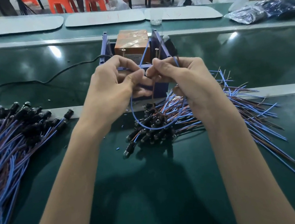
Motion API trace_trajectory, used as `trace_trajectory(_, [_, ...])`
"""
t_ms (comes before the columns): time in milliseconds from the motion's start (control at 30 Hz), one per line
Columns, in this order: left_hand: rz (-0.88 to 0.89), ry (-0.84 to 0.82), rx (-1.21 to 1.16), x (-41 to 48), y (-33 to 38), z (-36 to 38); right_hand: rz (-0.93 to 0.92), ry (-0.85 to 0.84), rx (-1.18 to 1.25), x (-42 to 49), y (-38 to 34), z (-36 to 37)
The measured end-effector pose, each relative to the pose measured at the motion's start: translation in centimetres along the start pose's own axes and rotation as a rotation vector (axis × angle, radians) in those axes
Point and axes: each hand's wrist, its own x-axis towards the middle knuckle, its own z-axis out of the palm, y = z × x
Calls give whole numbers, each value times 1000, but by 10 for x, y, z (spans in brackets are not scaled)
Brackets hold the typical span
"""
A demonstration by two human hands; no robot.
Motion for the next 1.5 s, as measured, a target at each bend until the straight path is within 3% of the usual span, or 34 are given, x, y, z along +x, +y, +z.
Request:
trace_trajectory(167, [10, 64, 149, 3, 0, -7, -59, 53, 202, 3, -1, -2])
trace_trajectory(600, [41, 256, 206, 7, 0, -17, -155, 291, 233, 9, 3, -7])
trace_trajectory(967, [17, 245, 250, 5, -1, -24, -39, 273, 144, 12, 6, -6])
trace_trajectory(1500, [-40, 264, 321, 9, -14, -28, -44, 258, 141, 16, 13, -11])
